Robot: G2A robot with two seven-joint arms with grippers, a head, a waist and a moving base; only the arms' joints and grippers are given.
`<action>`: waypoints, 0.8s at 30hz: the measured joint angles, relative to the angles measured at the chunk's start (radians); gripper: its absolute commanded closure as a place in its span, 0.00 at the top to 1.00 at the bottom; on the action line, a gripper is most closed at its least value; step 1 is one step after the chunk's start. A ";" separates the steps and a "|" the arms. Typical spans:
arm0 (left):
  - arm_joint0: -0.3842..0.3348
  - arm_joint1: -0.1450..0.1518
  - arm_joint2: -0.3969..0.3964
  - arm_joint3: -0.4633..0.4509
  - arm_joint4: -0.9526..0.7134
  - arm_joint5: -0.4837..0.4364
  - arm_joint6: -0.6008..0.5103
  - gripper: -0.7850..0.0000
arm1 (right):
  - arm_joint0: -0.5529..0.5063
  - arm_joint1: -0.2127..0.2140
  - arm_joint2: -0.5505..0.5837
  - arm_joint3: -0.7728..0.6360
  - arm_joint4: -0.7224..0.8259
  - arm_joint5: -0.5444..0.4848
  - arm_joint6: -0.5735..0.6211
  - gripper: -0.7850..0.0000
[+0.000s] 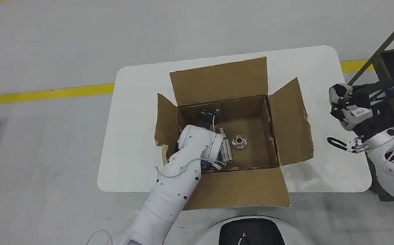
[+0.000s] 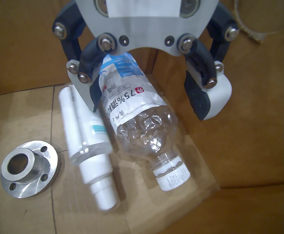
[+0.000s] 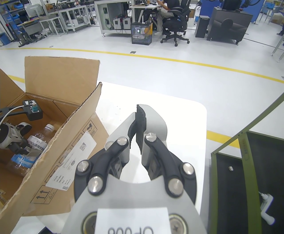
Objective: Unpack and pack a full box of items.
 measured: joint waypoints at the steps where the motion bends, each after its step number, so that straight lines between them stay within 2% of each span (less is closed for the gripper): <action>1: 0.000 -0.002 0.000 0.005 0.001 -0.001 0.001 0.89 | 0.000 0.000 0.002 -0.002 0.005 -0.001 0.001 0.04; 3: -0.001 -0.005 -0.001 0.011 0.002 -0.004 0.002 0.74 | 0.000 -0.001 0.006 -0.004 0.023 -0.003 0.004 0.09; 4: -0.001 -0.006 -0.002 0.015 0.002 -0.006 0.003 0.44 | 0.001 -0.002 0.008 -0.005 0.054 -0.005 0.010 0.13; 5: -0.001 -0.007 -0.003 0.018 0.002 -0.007 0.003 0.32 | 0.002 -0.003 0.012 -0.005 0.085 -0.008 0.017 0.16; 6: -0.001 -0.009 -0.004 0.020 0.002 -0.007 0.004 0.05 | 0.004 -0.004 0.017 -0.006 0.117 -0.011 0.026 0.17; 7: -0.001 -0.010 -0.006 0.022 0.001 -0.008 0.005 0.00 | 0.007 -0.005 0.024 -0.006 0.164 -0.016 0.040 0.20; 8: -0.001 -0.011 -0.008 0.023 0.001 -0.009 0.006 0.00 | 0.009 -0.005 0.029 -0.006 0.206 -0.020 0.053 0.22; 9: -0.001 -0.012 -0.010 0.023 0.001 -0.009 0.008 0.00 | 0.012 -0.006 0.035 -0.006 0.252 -0.025 0.069 0.30; 11: -0.001 -0.014 -0.014 0.019 0.003 -0.008 0.010 0.00 | 0.021 -0.006 0.052 -0.007 0.357 -0.041 0.114 0.39; 13: 0.000 -0.016 -0.020 0.007 0.005 -0.007 0.010 0.00 | 0.029 -0.004 0.067 -0.009 0.455 -0.066 0.168 0.68; 15: 0.003 -0.016 -0.027 -0.005 0.007 -0.006 0.008 0.00 | 0.035 0.000 0.078 -0.013 0.515 -0.094 0.226 0.91; 18: 0.010 -0.015 -0.042 -0.027 0.013 -0.004 0.004 0.00 | 0.040 0.005 0.085 -0.019 0.571 -0.135 0.306 1.00; 23: 0.025 -0.014 -0.062 -0.075 0.023 -0.011 0.001 0.00 | 0.040 0.013 0.063 -0.018 0.546 -0.182 0.384 0.92; 24: 0.027 -0.013 -0.067 -0.084 0.025 -0.013 0.001 0.00 | 0.041 0.013 0.057 -0.015 0.541 -0.184 0.393 0.86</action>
